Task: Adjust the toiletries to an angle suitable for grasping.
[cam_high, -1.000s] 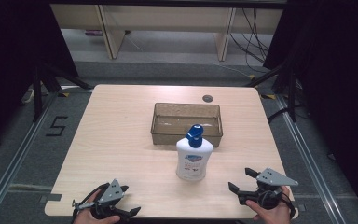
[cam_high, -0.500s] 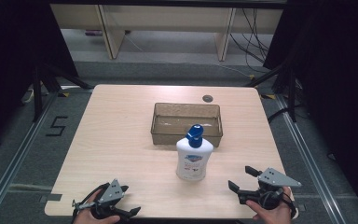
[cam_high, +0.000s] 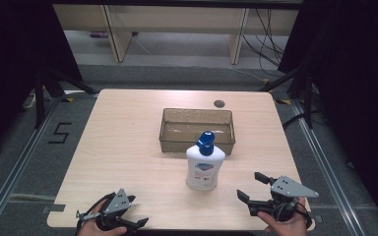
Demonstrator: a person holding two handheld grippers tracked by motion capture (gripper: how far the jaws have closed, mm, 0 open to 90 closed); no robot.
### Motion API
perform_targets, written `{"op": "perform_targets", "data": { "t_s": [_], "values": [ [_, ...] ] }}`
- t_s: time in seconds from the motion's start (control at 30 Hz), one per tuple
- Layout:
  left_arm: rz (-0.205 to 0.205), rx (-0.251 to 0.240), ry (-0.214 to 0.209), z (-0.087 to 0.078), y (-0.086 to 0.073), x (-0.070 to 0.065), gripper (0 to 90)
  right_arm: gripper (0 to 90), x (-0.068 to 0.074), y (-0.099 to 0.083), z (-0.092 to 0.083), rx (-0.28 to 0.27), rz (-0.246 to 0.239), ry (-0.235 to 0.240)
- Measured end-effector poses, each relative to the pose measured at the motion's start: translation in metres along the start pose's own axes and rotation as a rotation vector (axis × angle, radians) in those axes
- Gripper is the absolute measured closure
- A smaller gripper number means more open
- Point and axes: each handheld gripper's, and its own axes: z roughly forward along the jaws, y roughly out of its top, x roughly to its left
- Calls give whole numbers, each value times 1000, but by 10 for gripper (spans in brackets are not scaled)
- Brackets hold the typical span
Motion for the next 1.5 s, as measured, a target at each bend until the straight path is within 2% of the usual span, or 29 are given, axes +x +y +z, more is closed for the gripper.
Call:
{"op": "perform_targets", "data": {
  "t_s": [0.03, 0.07, 0.1, 0.2, 0.23, 0.3, 0.37, 0.43, 0.47, 0.5, 0.57, 0.6, 0.63, 0.7, 0.73, 0.77, 0.83, 0.9, 0.93, 0.97, 1.0, 1.07, 1.17, 1.2, 1.37, 1.4, 1.43, 1.47, 1.5],
  "values": [
    [1, 1, 1, 0, 0, 0, 154, 169, 0, 1, 1, -7, -14, 6],
    [1, 2, 0, 0, 0, 0, 154, 169, 3, 2, 1, -2, 14, 8],
    [0, 0, 1, 0, 0, 0, 154, 171, 1, 4, 3, -23, -8, 10],
    [2, 2, 6, 0, 0, 1, 154, 180, 2, 8, 2, -11, -1, 22],
    [-1, 3, 1, 0, 0, 0, 154, 180, 3, 10, 3, -35, 11, 30],
    [-21, -7, -5, 2, -1, -1, 154, 188, 3, 13, 2, -44, 3, 38],
    [2, 8, 4, 0, 0, 1, 154, 215, 5, 17, 0, -35, -16, 38],
    [-28, -12, -5, 1, 0, -1, 154, 227, 6, 20, 1, -52, -48, 40],
    [0, 3, 8, 0, 0, 1, 154, 227, 9, 22, 0, -34, -38, 49],
    [3, 5, 10, 0, 0, 2, 154, 227, 8, 24, 2, -60, -63, 35],
    [-2, 3, 5, 0, 0, 1, 154, 228, 9, 26, 2, -57, -62, 51],
    [-22, -10, -3, 1, -1, -1, 154, 228, 12, 27, 2, -40, -32, 58],
    [0, 7, 6, 0, 0, 1, 154, 228, 11, 28, 3, -50, -49, 56],
    [-14, 4, 8, 1, -1, 1, 154, 228, 12, 30, 5, -53, -35, 79],
    [1, 7, 9, 0, 0, 1, 154, 228, 13, 31, 5, -51, -22, 79],
    [0, 7, 9, 0, 0, 2, 154, 227, 11, 32, 5, -55, -62, 65],
    [-1, 7, 10, 0, 0, 2, 154, 228, 12, 34, 5, -44, -39, 73],
    [0, 6, 10, 0, 0, 1, 154, 228, 12, 36, 7, -65, -60, 64],
    [0, 5, 10, 0, 0, 1, 154, 227, 13, 37, 7, -65, -41, 63],
    [0, 5, 10, 0, 0, 2, 154, 227, 12, 39, 6, -49, -48, 73],
    [1, 5, 11, 0, 0, 2, 154, 226, 12, 40, 8, -70, -54, 65],
    [0, 5, 10, 0, 0, 1, 154, 227, 13, 42, 8, -60, -40, 86],
    [-3, 5, 8, 0, 0, 1, 154, 226, 15, 47, 9, -61, -29, 83],
    [-2, 6, 8, 0, 0, 1, 154, 225, 13, 49, 9, -73, -57, 79],
    [-1, 4, 7, 0, 0, 1, 154, 226, 14, 58, 12, -73, -61, 79],
    [-1, 4, 8, 0, 0, 1, 154, 227, 14, 60, 14, -93, -67, 83],
    [-1, 5, 7, 0, 0, 1, 154, 227, 15, 62, 13, -78, -64, 80],
    [-19, 3, 6, 0, -1, 0, 154, 228, 15, 63, 15, -96, -78, 85],
    [-5, 1, 4, 0, 0, 1, 154, 228, 16, 64, 15, -90, -69, 83]
  ]
}}
